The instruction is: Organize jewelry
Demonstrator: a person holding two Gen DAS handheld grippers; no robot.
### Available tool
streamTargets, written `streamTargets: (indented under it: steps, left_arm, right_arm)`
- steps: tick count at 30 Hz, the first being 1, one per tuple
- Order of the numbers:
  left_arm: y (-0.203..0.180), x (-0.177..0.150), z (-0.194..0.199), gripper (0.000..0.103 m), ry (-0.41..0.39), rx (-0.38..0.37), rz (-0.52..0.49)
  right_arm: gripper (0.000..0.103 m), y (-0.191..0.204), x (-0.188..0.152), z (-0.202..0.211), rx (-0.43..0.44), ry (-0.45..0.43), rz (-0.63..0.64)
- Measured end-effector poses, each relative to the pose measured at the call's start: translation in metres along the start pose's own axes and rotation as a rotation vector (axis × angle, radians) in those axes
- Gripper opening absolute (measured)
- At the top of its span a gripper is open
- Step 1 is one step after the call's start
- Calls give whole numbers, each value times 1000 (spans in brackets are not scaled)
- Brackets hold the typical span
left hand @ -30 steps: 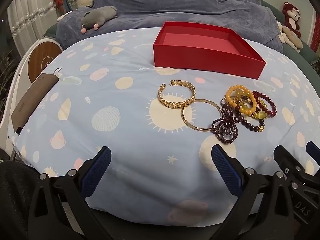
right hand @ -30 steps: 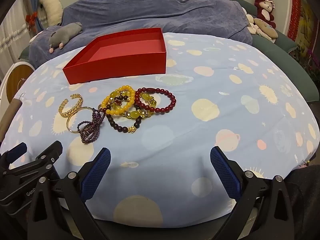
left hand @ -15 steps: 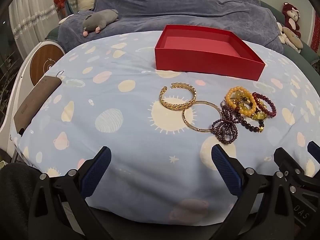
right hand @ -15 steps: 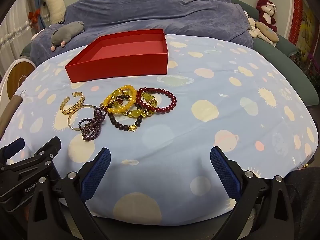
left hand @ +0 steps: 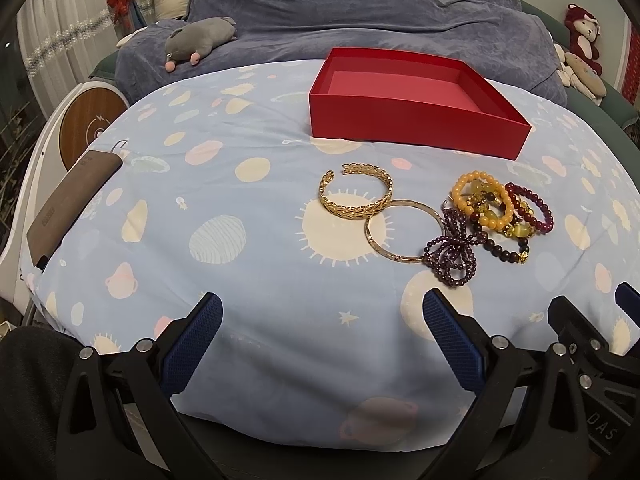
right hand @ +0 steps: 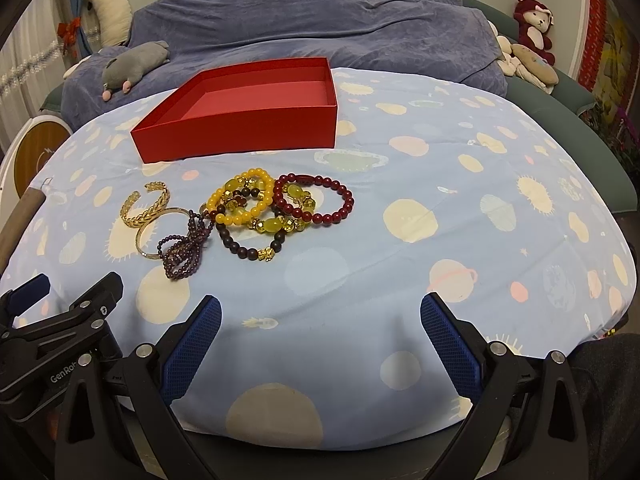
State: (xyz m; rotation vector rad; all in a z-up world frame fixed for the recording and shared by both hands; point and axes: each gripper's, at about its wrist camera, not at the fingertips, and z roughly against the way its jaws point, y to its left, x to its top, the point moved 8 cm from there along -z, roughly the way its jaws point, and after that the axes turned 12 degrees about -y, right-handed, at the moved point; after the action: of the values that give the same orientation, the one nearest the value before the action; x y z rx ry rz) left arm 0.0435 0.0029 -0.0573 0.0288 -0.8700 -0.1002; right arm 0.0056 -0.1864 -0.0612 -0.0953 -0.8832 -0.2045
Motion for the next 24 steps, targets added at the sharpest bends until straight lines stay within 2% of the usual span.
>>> streamTargets:
  steps: [24]
  left_arm:
    - [4, -2, -3, 96, 4, 7, 16]
  right_arm:
    - [96, -1, -2, -1, -9, 10, -2]
